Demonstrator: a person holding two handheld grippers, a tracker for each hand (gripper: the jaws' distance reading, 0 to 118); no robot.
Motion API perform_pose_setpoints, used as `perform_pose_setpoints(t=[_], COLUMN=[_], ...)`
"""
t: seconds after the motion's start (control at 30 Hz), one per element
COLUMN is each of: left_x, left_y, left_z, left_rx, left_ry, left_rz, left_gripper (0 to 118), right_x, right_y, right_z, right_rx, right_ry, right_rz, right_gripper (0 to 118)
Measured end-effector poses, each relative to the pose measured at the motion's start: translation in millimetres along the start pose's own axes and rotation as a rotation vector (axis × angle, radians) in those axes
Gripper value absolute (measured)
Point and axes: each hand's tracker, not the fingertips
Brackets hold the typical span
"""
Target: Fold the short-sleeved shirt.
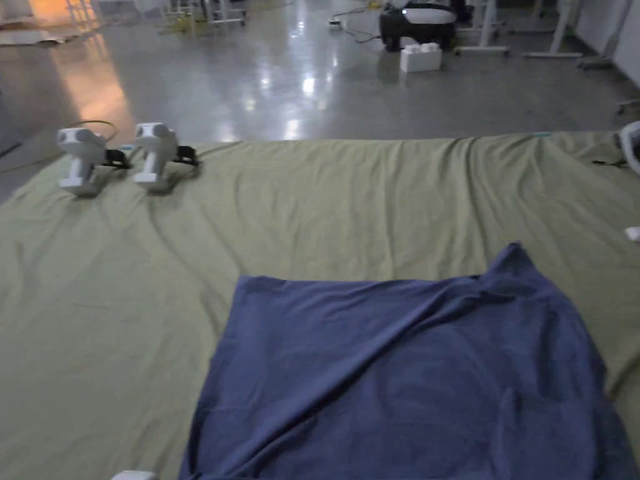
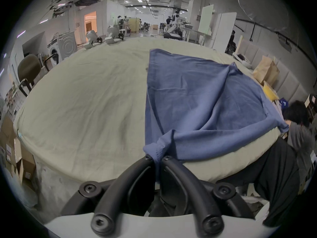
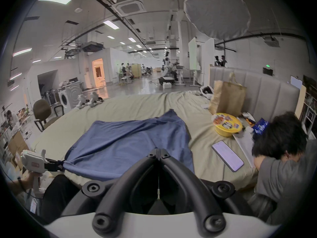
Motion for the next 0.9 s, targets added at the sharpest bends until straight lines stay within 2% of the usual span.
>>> perform_pose_setpoints(t=[0.07, 0.1, 0.13, 0.17, 0.2, 0.23, 0.27, 0.4, 0.5, 0.57, 0.63, 0.67, 0.7, 0.73, 0.8, 0.9], left_x=[3.2, 2.8, 4.3, 5.7, 7.0, 7.3, 6.8, 0.0, 3.4, 3.7, 4.6, 4.7, 4.5, 4.6, 6.2, 5.5], left_y=[0.8, 3.9, 4.1, 4.2, 4.6, 6.0, 6.3, 7.0, 5.9, 5.8, 5.7, 5.9, 6.2, 6.1, 5.5, 5.1], left_z=[-4.3, -3.2, -5.2, -6.2, -6.7, -6.0, -5.3, -7.6, -6.0, -6.2, -6.1, -6.0, -5.8, -5.6, -4.3, -1.9], left_rx=[-0.017, -0.023, -0.03, -0.034, -0.036, -0.04, -0.042, -0.045, -0.044, -0.046, -0.048, -0.048, -0.05, -0.049, -0.044, -0.038], left_ry=[0.008, 0.013, 0.022, 0.028, 0.034, 0.037, 0.038, 0.036, 0.033, 0.028, 0.03, 0.031, 0.034, 0.036, 0.037, 0.026], left_rz=[0.001, 0.0, -0.011, -0.022, -0.036, -0.041, -0.043, -0.013, 0.009, 0.012, 0.01, 0.01, 0.011, 0.012, 0.012, 0.025], left_gripper=[7, 7, 7, 7, 7, 7, 7, 7, 7, 7, 7, 7, 7, 7, 7, 7], right_x=[17.5, 23.0, 25.2, 28.8, 34.5, 40.6, 51.5, 70.4, 84.5, 87.0, 87.4, 85.0, 86.7, 84.7, 77.6, 78.7], right_y=[-13.9, -22.1, -33.4, -43.8, -53.6, -62.3, -74.4, -101.4, -114.7, -119.4, -118.6, -116.0, -113.4, -112.7, -110.5, -109.5], right_z=[-10.5, -18.0, -26.8, -34.8, -42.5, -51.6, -61.4, -96.7, -118.2, -124.0, -123.1, -120.3, -118.3, -115.3, -115.1, -114.4], right_rx=[-0.033, -0.065, -0.117, -0.136, -0.16, -0.193, -0.213, -0.285, -0.387, -0.386, -0.378, -0.37, -0.36, -0.335, -0.334, -0.312], right_ry=[-0.043, -0.079, -0.094, -0.082, -0.049, -0.017, -0.022, -0.053, -0.007, -0.011, -0.019, -0.019, 0.024, 0.031, 0.011, 0.004], right_rz=[-0.024, 0.004, 0.044, 0.055, 0.026, -0.021, -0.038, -0.05, -0.07, -0.058, -0.042, -0.046, -0.085, -0.106, -0.076, -0.103], right_gripper=[3, 3, 8, 26, 57, 73, 79, 80, 88, 83, 50, 24, 12, 11, 10, 10])
